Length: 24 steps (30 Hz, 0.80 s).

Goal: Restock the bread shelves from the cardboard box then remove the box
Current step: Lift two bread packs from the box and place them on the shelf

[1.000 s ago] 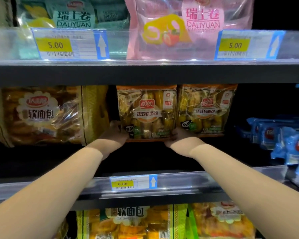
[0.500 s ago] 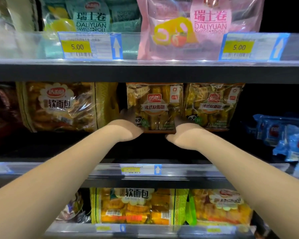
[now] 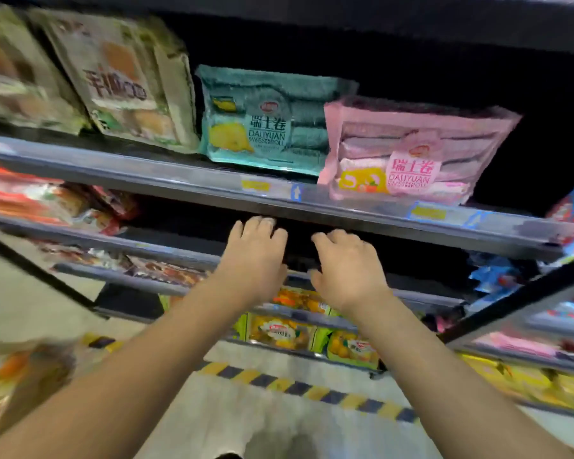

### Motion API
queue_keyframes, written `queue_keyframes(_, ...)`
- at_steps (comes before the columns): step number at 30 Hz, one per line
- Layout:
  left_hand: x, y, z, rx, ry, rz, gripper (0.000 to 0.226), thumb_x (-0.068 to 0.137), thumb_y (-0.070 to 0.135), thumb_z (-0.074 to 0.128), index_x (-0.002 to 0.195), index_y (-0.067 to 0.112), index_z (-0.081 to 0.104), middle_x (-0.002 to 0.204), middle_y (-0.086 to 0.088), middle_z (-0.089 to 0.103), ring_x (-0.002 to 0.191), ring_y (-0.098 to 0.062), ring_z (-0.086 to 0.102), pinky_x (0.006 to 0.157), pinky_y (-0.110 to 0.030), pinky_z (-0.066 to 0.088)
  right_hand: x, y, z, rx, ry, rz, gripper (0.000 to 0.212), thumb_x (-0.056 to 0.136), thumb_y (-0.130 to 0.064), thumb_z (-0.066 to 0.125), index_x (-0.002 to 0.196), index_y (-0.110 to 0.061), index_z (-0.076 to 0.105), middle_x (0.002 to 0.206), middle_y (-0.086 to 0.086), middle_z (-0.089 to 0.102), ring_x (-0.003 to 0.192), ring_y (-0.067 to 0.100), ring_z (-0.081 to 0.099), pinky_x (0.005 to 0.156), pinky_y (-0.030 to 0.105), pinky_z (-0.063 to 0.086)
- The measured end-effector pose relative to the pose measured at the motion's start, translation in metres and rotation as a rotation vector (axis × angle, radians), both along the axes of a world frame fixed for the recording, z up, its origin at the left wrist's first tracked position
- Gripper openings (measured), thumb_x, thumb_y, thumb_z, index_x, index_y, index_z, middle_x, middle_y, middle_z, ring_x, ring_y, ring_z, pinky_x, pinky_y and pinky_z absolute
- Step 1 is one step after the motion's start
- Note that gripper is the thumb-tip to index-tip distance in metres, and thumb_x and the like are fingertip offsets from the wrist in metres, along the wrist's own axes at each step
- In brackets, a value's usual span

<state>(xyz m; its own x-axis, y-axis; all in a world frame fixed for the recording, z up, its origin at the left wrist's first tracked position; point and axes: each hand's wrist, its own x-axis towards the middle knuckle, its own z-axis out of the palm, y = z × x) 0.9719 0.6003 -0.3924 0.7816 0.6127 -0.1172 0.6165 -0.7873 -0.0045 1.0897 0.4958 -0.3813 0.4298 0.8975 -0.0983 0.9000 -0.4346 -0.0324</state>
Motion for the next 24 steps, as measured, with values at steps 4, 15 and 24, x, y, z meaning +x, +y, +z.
queue_keyframes(4,-0.055,-0.022,0.071,-0.044,0.018,0.099,0.062,0.098,0.043,0.056,0.151,0.017,0.038,0.160,-0.009,0.030,0.152,-0.031,0.021,0.125,-0.052,0.016,-0.047,-0.021,0.071,0.016,0.106,0.023,0.054,0.096,-0.038,0.060,0.145,-0.022,0.045,0.139,0.007,0.052,0.129,0.031,0.050,0.104,0.042,0.041)
queue_keyframes(15,-0.189,-0.109,0.150,0.058,-0.156,0.349,0.065,0.069,0.034,0.084,0.123,0.005,0.063,0.131,-0.021,0.058,0.126,-0.043,0.054,0.106,-0.060,0.042,-0.145,-0.071,0.146,0.248,0.138,0.352,0.052,0.083,-0.028,0.076,0.133,-0.020,0.062,0.136,0.008,0.058,0.125,0.031,0.056,0.101,0.044,0.047)
queue_keyframes(24,-0.323,-0.180,0.158,0.073,-0.025,0.760,0.063,0.095,0.048,0.059,0.147,0.019,0.041,0.154,-0.009,0.036,0.145,-0.032,0.030,0.121,-0.048,0.023,-0.261,-0.061,0.151,0.206,0.315,0.772,0.052,0.092,-0.041,0.066,0.141,-0.028,0.054,0.145,-0.002,0.046,0.136,0.021,0.046,0.108,0.040,0.039)
